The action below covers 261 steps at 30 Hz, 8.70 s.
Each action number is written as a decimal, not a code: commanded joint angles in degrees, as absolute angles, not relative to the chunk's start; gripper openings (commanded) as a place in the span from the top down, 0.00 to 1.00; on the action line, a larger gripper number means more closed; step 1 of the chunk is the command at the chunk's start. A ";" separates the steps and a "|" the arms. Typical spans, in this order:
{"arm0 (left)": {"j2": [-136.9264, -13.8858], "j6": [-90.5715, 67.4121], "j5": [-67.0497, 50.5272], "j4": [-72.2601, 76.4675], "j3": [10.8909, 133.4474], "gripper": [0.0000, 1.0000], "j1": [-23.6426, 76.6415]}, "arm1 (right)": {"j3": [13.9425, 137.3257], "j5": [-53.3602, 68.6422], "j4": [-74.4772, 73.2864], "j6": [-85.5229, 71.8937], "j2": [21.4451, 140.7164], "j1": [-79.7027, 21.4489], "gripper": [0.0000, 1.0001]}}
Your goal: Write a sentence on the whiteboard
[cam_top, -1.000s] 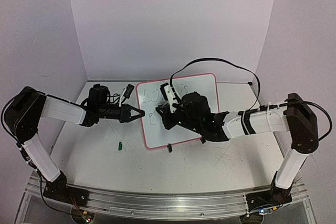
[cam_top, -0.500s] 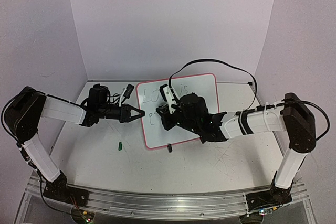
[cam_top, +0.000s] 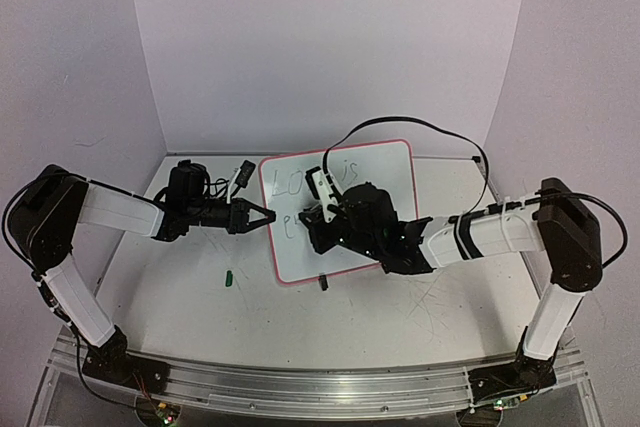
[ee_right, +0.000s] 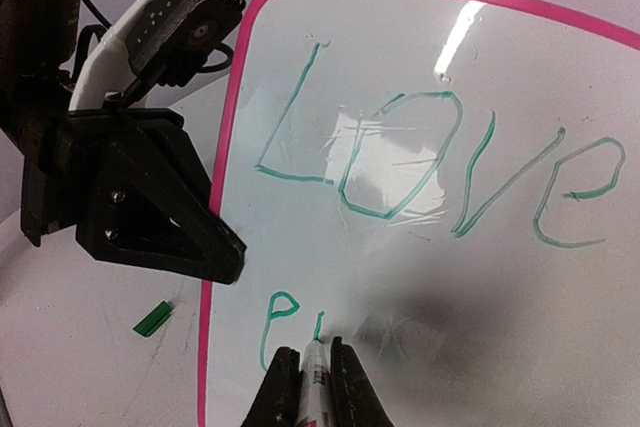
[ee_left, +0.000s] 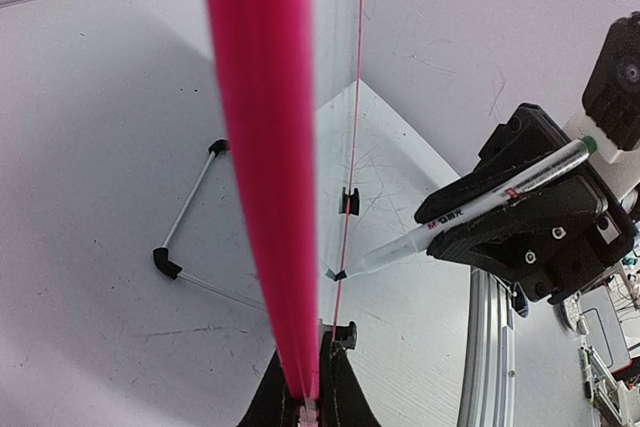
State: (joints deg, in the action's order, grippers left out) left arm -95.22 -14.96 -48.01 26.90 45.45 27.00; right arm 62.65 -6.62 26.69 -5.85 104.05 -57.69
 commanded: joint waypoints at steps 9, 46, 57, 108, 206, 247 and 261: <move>-95.36 -11.85 -43.53 25.97 47.79 1.00 26.89 | 59.35 -7.45 26.26 -8.70 103.52 -57.97 1.00; -95.20 -11.60 -43.51 25.92 47.45 1.00 26.92 | 62.08 -13.62 26.63 -8.24 102.07 -56.86 1.00; -95.13 -11.69 -43.51 25.92 47.52 1.00 26.95 | 59.12 -11.28 25.73 -10.96 102.29 -57.32 1.00; -95.36 -11.87 -43.72 25.80 47.72 1.00 26.98 | 62.61 -9.75 26.15 -11.84 101.62 -55.50 1.00; -96.13 -11.78 -43.81 25.57 48.12 1.00 26.98 | 56.11 -4.21 26.20 -10.17 88.88 -55.15 1.00; -96.31 -11.60 -43.51 25.43 47.86 1.00 26.98 | 62.11 -9.60 25.57 -6.53 96.77 -54.73 1.00; -96.40 -11.51 -43.61 25.37 47.88 1.00 26.99 | 64.34 -11.65 25.57 -5.27 99.22 -53.88 1.00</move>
